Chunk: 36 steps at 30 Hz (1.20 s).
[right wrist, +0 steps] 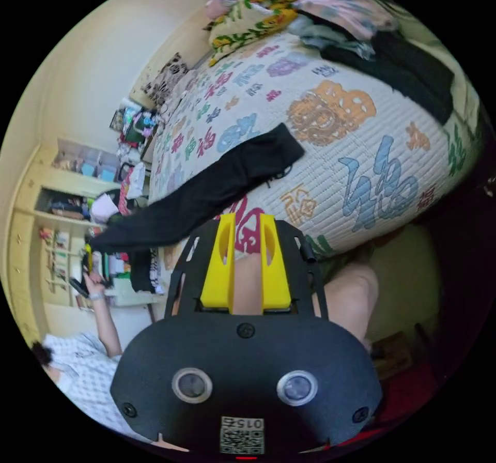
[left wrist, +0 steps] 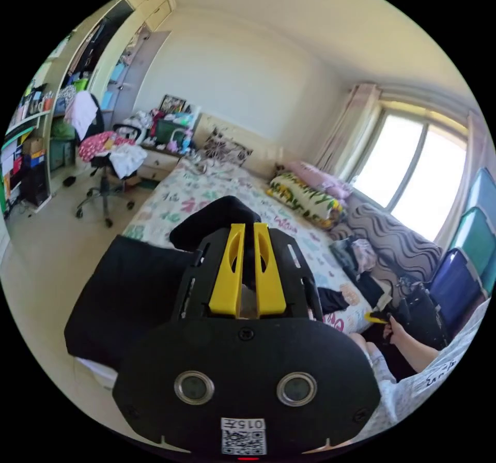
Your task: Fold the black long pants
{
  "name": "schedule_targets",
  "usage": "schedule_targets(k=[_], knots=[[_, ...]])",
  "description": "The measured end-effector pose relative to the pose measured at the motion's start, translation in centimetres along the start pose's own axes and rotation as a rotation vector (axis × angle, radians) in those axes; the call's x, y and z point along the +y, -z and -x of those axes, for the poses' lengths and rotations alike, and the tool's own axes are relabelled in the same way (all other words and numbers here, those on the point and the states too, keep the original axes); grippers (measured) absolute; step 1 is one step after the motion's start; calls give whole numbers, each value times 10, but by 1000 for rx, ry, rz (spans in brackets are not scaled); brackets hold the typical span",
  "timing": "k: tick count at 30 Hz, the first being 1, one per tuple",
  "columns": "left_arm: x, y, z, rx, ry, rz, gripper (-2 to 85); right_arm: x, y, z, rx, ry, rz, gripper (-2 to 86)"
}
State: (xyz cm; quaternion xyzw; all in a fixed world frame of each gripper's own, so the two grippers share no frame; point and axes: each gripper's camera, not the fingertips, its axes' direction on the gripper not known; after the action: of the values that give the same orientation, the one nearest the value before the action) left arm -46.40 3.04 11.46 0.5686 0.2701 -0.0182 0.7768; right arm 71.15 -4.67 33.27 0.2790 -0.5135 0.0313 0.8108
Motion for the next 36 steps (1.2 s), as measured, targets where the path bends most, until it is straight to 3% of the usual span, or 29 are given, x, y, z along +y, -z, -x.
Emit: schedule_targets(k=[3,9,17,20,26,33,36], knots=[[10,8,10,-52,28,29,7,-41,-10,-29,-133,-135,19,103],[2,31,26,-51,101,-1,7,-104,-19,-44,-113,-225,111,106],[-24,47,27,-69,48,7,8,-149,2,-39,-150,-185,164,91],[-32,52,33,-72,68,0,9,-163,15,-27,-197,-116,113,35],[-57,57,46,-74,66,12,9,-200,63,-2,-210,16,102,9],[-49,31,69,41,122,153,10,-236,160,-5,3,64,-28,8],[-20,11,79,13,155,259,13,-241,158,-36,71,-49,61,13]])
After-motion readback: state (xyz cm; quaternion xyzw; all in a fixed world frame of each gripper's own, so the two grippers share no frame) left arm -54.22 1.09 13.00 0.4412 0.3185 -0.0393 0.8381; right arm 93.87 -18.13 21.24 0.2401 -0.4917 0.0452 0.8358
